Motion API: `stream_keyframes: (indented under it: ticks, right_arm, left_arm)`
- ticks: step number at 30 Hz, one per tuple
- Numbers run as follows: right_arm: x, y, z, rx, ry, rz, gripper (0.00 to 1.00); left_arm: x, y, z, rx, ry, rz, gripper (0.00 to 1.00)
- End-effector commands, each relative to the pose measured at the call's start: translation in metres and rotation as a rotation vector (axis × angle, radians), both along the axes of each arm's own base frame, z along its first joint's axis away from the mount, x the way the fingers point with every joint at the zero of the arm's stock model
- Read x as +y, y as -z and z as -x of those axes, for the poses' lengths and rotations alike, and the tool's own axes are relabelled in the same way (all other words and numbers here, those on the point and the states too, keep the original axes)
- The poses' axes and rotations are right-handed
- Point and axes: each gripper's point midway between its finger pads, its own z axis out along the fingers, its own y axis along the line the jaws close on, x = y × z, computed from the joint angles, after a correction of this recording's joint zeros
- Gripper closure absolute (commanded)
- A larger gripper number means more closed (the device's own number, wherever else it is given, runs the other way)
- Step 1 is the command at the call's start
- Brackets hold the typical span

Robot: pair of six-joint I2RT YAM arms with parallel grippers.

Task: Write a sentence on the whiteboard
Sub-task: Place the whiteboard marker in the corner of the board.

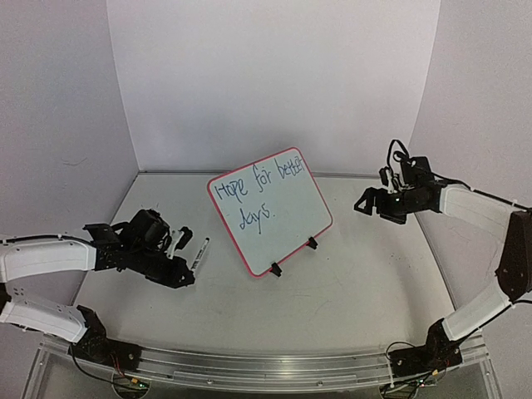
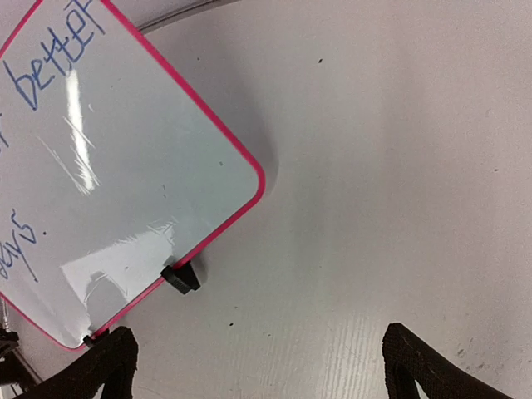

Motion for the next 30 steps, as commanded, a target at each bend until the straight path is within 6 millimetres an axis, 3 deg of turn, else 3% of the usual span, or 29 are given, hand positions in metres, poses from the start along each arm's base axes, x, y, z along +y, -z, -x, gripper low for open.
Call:
stream_keyframes:
  ticks: [1,6,11,17,20,23,27,30]
  right_arm:
    - [-0.049,-0.038,-0.018,-0.277,0.186,0.181,0.02]
    - [-0.073,-0.06,-0.012,-0.522,0.298,0.219,0.02]
    - [-0.095,-0.051,0.002,-0.614,0.365,0.32,0.02]
    - [-0.102,-0.038,0.013,-0.64,0.391,0.339,0.02]
    - [-0.104,-0.032,0.016,-0.636,0.4,0.34,0.02]
    - [-0.107,-0.031,0.02,-0.646,0.414,0.342,0.02]
    - [-0.109,-0.032,0.022,-0.663,0.42,0.356,0.02]
    - [-0.115,-0.029,0.021,-0.661,0.424,0.359,0.02]
  left_arm:
    - [0.019,0.0,-0.053,-0.033,-0.191,0.022,0.91]
    - [0.038,0.006,-0.107,-0.072,-0.274,-0.009,0.89]
    - [0.054,0.021,-0.155,-0.091,-0.29,-0.061,0.89]
    - [0.055,0.039,-0.183,-0.092,-0.246,-0.106,0.84]
    - [0.059,0.05,-0.189,-0.079,-0.24,-0.123,0.74]
    - [0.063,0.052,-0.195,-0.08,-0.253,-0.119,0.54]
    - [0.065,0.043,-0.199,-0.116,-0.271,-0.1,0.3]
    - [0.081,0.029,-0.205,-0.161,-0.325,-0.095,0.15]
